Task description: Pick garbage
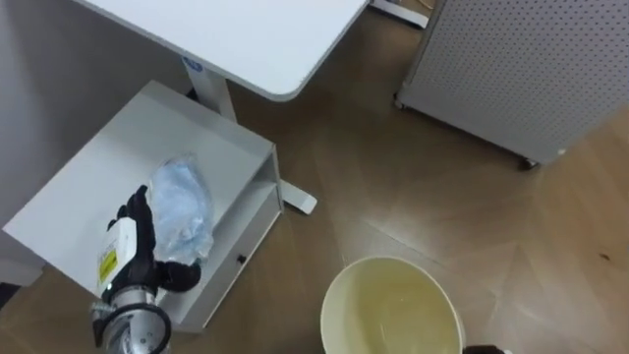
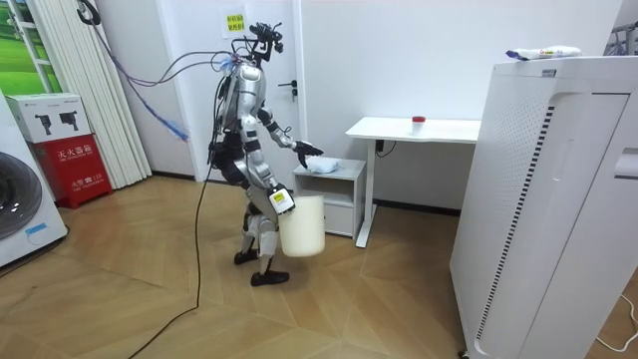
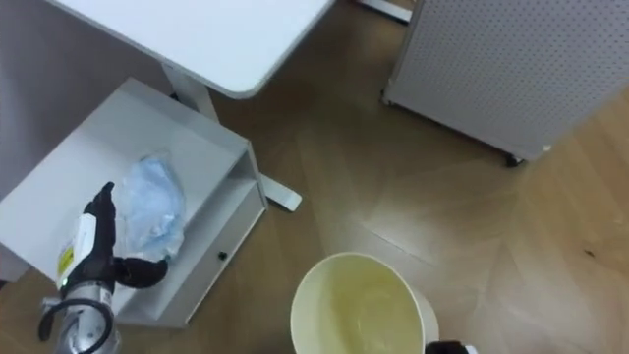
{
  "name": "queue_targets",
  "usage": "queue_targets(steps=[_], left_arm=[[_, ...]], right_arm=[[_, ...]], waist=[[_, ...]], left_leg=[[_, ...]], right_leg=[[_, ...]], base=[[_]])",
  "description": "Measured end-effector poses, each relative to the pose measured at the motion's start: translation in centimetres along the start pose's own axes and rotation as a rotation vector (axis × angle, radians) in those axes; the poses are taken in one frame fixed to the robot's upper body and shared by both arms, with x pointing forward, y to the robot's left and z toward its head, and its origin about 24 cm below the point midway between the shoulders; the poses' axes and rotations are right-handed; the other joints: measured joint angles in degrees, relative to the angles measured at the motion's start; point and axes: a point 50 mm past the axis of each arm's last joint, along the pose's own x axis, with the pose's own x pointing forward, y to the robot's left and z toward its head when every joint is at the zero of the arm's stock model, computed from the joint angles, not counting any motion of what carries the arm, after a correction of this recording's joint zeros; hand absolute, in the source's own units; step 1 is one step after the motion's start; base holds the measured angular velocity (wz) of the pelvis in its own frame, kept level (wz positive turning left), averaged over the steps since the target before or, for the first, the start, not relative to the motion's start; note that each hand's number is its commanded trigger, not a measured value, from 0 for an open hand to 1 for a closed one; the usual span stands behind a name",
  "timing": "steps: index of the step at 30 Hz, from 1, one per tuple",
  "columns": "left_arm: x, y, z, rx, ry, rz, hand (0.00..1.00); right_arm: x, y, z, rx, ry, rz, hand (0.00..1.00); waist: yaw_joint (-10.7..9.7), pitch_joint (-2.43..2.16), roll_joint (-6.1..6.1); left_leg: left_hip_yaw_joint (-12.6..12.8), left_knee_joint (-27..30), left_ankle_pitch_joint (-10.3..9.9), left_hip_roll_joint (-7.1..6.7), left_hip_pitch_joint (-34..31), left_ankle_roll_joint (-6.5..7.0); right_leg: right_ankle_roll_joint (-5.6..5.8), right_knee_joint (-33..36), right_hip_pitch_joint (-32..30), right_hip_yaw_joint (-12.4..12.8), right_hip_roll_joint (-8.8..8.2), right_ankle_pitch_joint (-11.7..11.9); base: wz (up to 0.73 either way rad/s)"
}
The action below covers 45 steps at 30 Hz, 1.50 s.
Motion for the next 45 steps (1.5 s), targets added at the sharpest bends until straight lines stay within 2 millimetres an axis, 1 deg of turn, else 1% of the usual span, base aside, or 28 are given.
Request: queue_targets(steps=[3,4,8,10,11,14,18,21,24,26,28,30,31,33,34,38,43,45], left_arm=[[0.0,0.0,0.1,0.009,-0.006,0.000,0.00],[0.0,0.0,0.1,0.010,-0.009,0.004,0.00],[0.1,0.0,0.1,0.036,-0.016,0.009,0.00],[0.1,0.1,-0.3,0.088,-0.011,-0.004,0.00],[0.0,0.2,-0.5,0.098,-0.006,-0.006,0.00],[0.2,0.5,-0.8,0.117,0.010,0.000,0.00],[1.0,1.0,0.0,0.120,-0.001,0.019,0.00],[1.3,1.4,0.2,0.136,-0.011,0.029,0.00],[1.5,1.7,-0.1,0.187,-0.011,0.030,0.00],[1.5,2.0,-0.5,0.230,-0.008,0.033,0.00],[1.6,2.3,-0.7,0.289,-0.015,0.027,0.00],[1.7,2.4,-0.9,0.337,-0.023,0.019,0.00],[1.7,2.6,-1.0,0.357,-0.022,0.020,0.23],[1.8,2.8,-1.1,0.384,-0.021,0.022,0.61],[1.9,2.9,-1.2,0.406,-0.023,0.020,1.00],[1.9,3.0,-1.1,0.464,-0.047,0.029,1.00],[2.9,4.4,0.0,0.485,-0.093,0.119,1.00],[3.0,4.7,0.0,0.490,-0.092,0.130,1.00]], right_arm=[[0.0,-0.1,0.2,0.009,-0.009,-0.001,1.00],[0.1,-0.1,0.4,0.020,-0.015,0.002,1.00],[0.1,-0.1,0.9,0.048,-0.037,0.007,1.00],[0.1,-0.3,1.1,0.045,-0.043,0.007,1.00],[0.1,-0.3,1.1,0.046,-0.043,0.008,1.00],[0.1,-0.1,1.3,0.069,-0.050,0.015,1.00],[0.2,0.0,1.8,0.102,-0.068,0.013,1.00],[0.2,0.0,2.2,0.102,-0.086,0.020,1.00],[0.2,0.1,2.7,0.092,-0.106,0.036,1.00],[0.1,0.2,2.9,0.082,-0.108,0.051,1.00],[0.1,0.3,3.2,0.083,-0.112,0.059,1.00],[0.1,0.3,3.4,0.083,-0.118,0.057,1.00],[0.2,0.3,3.5,0.084,-0.123,0.055,1.00],[0.2,0.1,3.5,0.085,-0.122,0.048,1.00],[0.2,0.0,3.5,0.084,-0.120,0.038,1.00],[0.2,0.0,3.7,0.096,-0.124,0.030,1.00],[0.2,0.0,3.8,0.115,-0.127,0.026,1.00],[0.1,0.1,3.7,0.113,-0.124,0.026,1.00]], waist=[[-0.1,0.06,0.07],[-0.1,0.07,0.09],[-0.2,0.06,0.07],[-0.5,0.04,0.05],[-0.6,0.04,0.05],[-1.6,0.04,0.05],[-2.0,0.05,0.01],[-2.5,0.07,-0.01],[-3.0,0.10,-0.11],[-3.0,0.10,-0.10],[-3.1,0.10,-0.12],[-3.1,0.10,-0.17],[-3.1,0.10,-0.17],[-3.2,0.10,-0.18],[-3.1,0.10,-0.17],[-3.0,0.09,-0.18],[-2.9,0.09,-0.18],[-3.0,0.08,-0.18]], left_leg=[[0.0,2.3,-0.4,0.93,-2.1,-0.29],[0.1,3.1,-0.5,1.42,-2.9,-0.39],[0.1,4.6,-0.5,2.11,-5.7,-0.70],[0.3,5.2,-0.5,2.51,-6.9,-0.83],[0.3,5.3,-0.5,2.59,-7.1,-0.89],[0.3,5.4,-0.5,2.65,-8.2,-0.98],[0.2,6.6,-0.5,2.76,-10.6,-0.96],[-0.1,7.5,-0.7,2.77,-11.9,-0.95],[-0.2,8.4,-1.0,2.94,-13.1,-1.02],[-0.2,9.6,-1.6,3.66,-13.7,-1.17],[-0.4,10.6,-1.8,3.73,-14.4,-1.25],[-0.4,11.2,-2.1,3.67,-14.7,-1.28],[-0.5,11.8,-2.2,3.72,-15.2,-1.32],[-0.7,12.9,-2.5,3.72,-15.9,-1.43],[-0.9,13.3,-2.5,3.73,-16.4,-1.44],[-1.5,14.2,-2.6,3.72,-17.4,-1.51],[-1.6,14.7,-2.6,3.66,-17.6,-1.51],[-1.6,14.7,-2.6,3.66,-17.6,-1.51]], right_leg=[[-0.69,1.0,-1.6,-0.1,0.28,0.3],[-0.95,1.2,-2.3,-0.2,0.84,0.5],[-1.54,1.6,-4.8,-0.1,1.56,0.8],[-1.76,2.1,-6.0,0.0,1.89,0.8],[-1.84,2.1,-6.3,0.0,1.95,0.8],[-1.99,2.5,-7.3,-0.1,1.92,0.7],[-2.09,3.4,-9.6,0.0,1.86,0.6],[-2.15,4.2,-10.8,-0.1,1.80,0.5],[-2.28,5.0,-11.8,-0.1,1.80,0.3],[-2.43,5.1,-12.2,-0.3,1.93,0.2],[-2.76,6.2,-12.8,-0.9,1.79,-0.2],[-2.86,7.2,-13.3,-0.9,1.65,-0.5],[-2.96,8.0,-13.8,-0.9,1.58,-0.8],[-3.15,9.0,-14.5,-1.0,1.31,-1.2],[-3.30,9.4,-14.8,-1.2,1.16,-1.4],[-3.46,10.4,-15.6,-1.6,1.00,-1.6],[-3.48,10.8,-15.6,-1.6,0.81,-1.7],[-3.49,10.8,-15.6,-1.6,0.80,-1.7]], base=[[-0.10],[-0.11],[-0.07],[-0.05],[-0.03],[0.00],[0.00],[0.00],[-0.01],[-0.08],[0.02],[0.05],[0.05],[0.08],[0.09],[0.08],[0.00],[0.00]])
